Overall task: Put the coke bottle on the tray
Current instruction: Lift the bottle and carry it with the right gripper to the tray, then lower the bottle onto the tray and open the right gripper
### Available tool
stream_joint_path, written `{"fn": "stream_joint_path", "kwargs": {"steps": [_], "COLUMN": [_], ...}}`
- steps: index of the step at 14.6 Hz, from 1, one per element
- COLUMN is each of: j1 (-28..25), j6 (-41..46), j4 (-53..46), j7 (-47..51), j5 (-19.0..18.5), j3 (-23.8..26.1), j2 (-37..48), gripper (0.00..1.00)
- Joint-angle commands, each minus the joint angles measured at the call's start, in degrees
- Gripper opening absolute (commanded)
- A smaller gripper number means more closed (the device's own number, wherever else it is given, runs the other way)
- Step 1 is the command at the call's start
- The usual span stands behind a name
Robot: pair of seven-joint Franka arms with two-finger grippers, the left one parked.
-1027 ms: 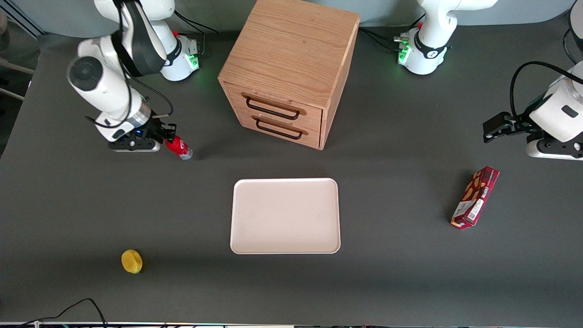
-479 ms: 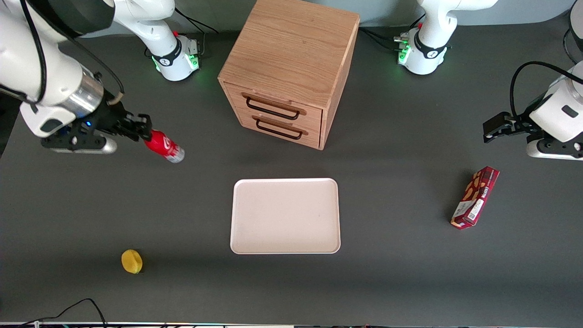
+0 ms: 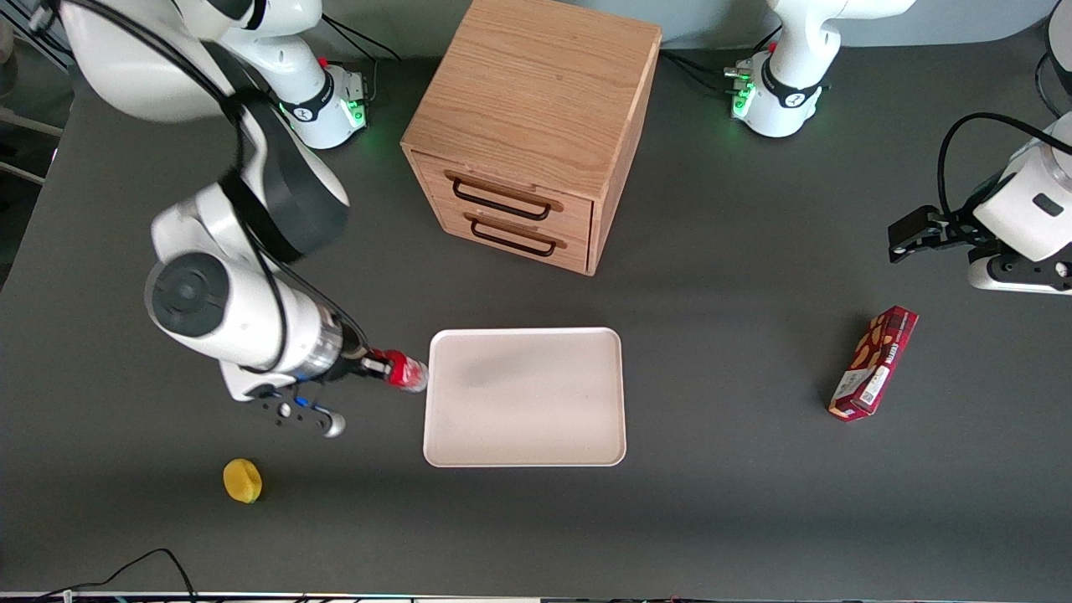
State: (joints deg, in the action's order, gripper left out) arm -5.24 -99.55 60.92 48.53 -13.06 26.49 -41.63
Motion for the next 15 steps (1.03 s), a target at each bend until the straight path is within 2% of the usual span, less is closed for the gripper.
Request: {"fn": "stream_joint_path", "kwargs": {"steps": [1, 4, 13, 14, 15], "j1": [-2.14, -2.23, -2.67, -2.58, -2.67], "j6": [-3.18, -4.68, -9.87, -9.87, -9.87], "j4": [-4.67, -4.58, -4.58, -4.58, -4.58], "j7": [7.01, 9.21, 10.71, 10.71, 10.54], "j5": [-5.9, -9.86, -13.3, -13.3, -13.39], "j3": [1.02, 2.25, 2.43, 2.43, 2.43], "j2": [-5.99, -8.02, -11.28, -11.28, -11.11], "gripper": [0.0, 0.0, 0.0, 0.56, 1.0]}}
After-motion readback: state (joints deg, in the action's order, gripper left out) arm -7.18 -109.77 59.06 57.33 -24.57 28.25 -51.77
